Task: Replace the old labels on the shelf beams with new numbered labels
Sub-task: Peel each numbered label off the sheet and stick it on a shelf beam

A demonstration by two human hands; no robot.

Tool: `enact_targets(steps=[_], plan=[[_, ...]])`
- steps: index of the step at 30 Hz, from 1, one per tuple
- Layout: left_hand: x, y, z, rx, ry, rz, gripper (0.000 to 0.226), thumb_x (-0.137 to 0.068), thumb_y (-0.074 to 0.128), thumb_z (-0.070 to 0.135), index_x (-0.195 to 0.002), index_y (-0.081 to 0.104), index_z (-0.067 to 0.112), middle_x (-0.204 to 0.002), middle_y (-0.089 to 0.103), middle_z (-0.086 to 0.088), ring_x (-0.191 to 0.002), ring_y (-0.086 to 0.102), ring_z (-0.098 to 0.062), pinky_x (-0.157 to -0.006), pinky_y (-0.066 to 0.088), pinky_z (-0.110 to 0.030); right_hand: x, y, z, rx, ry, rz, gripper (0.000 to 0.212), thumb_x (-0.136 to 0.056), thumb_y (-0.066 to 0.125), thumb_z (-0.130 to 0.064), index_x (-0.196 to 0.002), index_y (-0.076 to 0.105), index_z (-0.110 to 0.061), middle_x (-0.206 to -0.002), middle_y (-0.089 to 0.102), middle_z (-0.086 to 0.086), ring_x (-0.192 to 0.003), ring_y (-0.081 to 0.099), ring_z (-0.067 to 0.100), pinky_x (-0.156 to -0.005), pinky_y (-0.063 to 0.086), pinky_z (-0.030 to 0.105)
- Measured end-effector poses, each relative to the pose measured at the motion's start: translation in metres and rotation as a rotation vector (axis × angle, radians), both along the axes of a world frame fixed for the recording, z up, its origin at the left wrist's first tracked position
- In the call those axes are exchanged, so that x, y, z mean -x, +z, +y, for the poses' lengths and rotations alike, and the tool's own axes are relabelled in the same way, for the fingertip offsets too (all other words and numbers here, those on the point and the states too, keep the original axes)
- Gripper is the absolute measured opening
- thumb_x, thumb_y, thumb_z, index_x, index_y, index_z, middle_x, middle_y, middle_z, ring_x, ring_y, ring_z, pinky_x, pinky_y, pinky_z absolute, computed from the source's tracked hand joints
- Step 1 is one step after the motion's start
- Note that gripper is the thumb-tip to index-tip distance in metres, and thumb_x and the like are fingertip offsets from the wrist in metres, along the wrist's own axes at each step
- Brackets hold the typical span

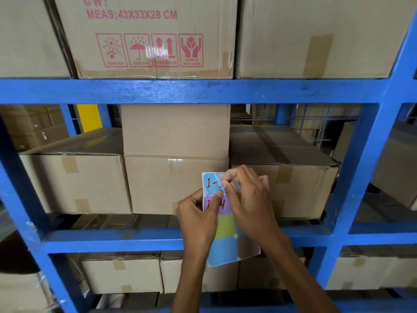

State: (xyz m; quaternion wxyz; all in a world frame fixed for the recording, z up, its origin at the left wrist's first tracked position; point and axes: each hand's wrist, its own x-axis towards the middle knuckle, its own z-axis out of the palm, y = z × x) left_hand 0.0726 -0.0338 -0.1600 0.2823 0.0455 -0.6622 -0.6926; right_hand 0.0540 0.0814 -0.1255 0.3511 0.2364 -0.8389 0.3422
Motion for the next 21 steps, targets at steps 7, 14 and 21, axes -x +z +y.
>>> enact_targets(steps=[7, 14, 21], plan=[[0.000, 0.000, -0.006, 0.147, 0.013, 0.059, 0.016, -0.087, 0.080, 0.020, -0.096, 0.071, 0.029, -0.080, 0.070, 0.023, -0.069, 0.069, 0.015, -0.050, 0.049, -0.007, 0.000, 0.013, 0.002, 0.435, 0.220, -0.399, 0.014, -0.097, 0.061, -0.032, -0.102, 0.061, -0.019, -0.101, 0.070, -0.009, -0.095, 0.072, 0.005, -0.062, 0.058, 0.019], [0.004, -0.002, -0.009, 0.158, 0.050, 0.083, 0.017, -0.088, 0.080, 0.020, -0.094, 0.070, 0.032, -0.075, 0.067, 0.032, -0.071, 0.069, 0.016, -0.051, 0.050, -0.007, 0.009, 0.015, 0.001, 0.514, 0.255, -0.397, 0.024, -0.084, 0.081, -0.023, -0.103, 0.070, -0.014, -0.096, 0.078, -0.003, -0.092, 0.074, 0.007, -0.065, 0.059, 0.021], [0.006, 0.003, -0.023, 0.173, 0.116, 0.060, 0.022, -0.088, 0.078, 0.016, -0.081, 0.073, 0.036, -0.065, 0.071, 0.029, -0.073, 0.071, 0.008, -0.051, 0.053, -0.012, 0.010, 0.021, -0.001, 0.476, 0.351, -0.384, 0.022, -0.082, 0.083, -0.010, -0.102, 0.076, -0.016, -0.094, 0.079, -0.002, -0.091, 0.075, 0.010, -0.073, 0.059, 0.024]])
